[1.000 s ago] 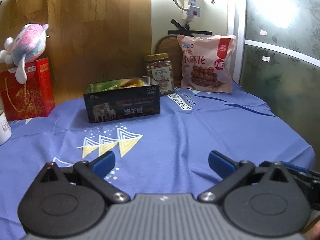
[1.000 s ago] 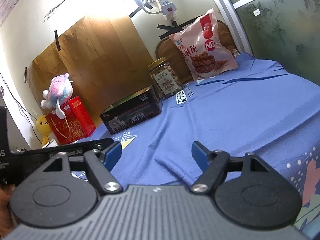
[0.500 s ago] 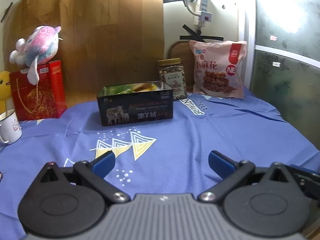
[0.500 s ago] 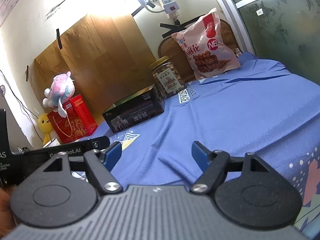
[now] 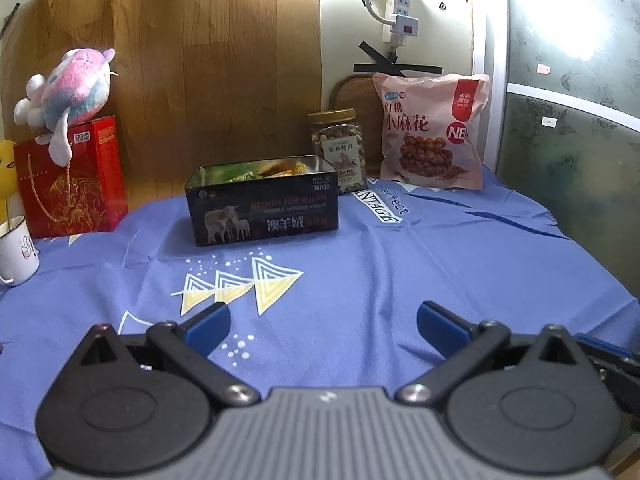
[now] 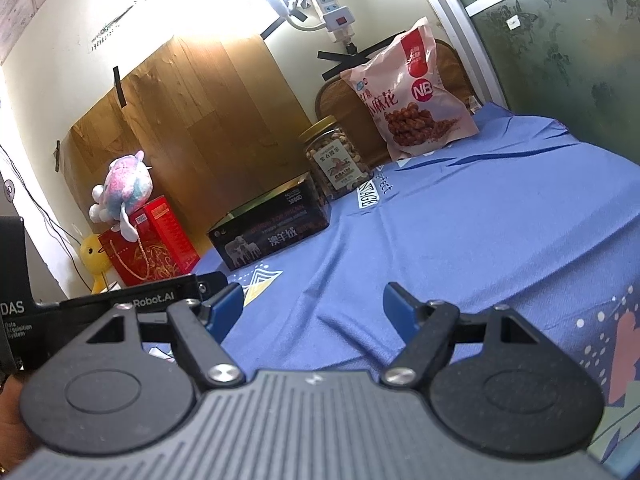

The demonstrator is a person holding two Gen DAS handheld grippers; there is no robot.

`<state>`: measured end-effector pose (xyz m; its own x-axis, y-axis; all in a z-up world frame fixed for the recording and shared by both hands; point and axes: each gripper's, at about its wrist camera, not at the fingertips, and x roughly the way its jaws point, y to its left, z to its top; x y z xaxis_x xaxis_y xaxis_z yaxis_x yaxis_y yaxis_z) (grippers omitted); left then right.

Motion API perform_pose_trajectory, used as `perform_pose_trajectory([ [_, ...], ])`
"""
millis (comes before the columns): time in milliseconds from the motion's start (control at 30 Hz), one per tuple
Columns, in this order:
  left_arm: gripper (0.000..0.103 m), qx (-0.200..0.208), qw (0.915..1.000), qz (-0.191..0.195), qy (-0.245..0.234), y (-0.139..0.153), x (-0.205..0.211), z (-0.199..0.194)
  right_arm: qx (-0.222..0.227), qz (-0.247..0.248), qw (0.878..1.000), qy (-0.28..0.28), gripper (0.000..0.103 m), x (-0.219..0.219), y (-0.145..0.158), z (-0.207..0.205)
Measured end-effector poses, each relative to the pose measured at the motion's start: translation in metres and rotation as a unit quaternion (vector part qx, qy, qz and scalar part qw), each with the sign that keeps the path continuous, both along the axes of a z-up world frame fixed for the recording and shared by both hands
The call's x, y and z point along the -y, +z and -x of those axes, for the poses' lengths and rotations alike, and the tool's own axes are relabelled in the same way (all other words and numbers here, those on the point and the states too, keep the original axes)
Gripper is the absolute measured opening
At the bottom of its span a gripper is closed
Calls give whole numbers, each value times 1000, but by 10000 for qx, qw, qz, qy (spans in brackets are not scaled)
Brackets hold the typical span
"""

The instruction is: Organize snacks

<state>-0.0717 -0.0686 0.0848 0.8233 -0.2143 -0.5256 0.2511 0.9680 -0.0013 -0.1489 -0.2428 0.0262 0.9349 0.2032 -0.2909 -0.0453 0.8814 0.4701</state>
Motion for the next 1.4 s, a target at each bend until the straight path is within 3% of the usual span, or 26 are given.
perform_pose_trajectory([
  [1400,103,104,9998,-129,-109,0,4,7,-57,-88,9999,10,79,0,-6,0],
])
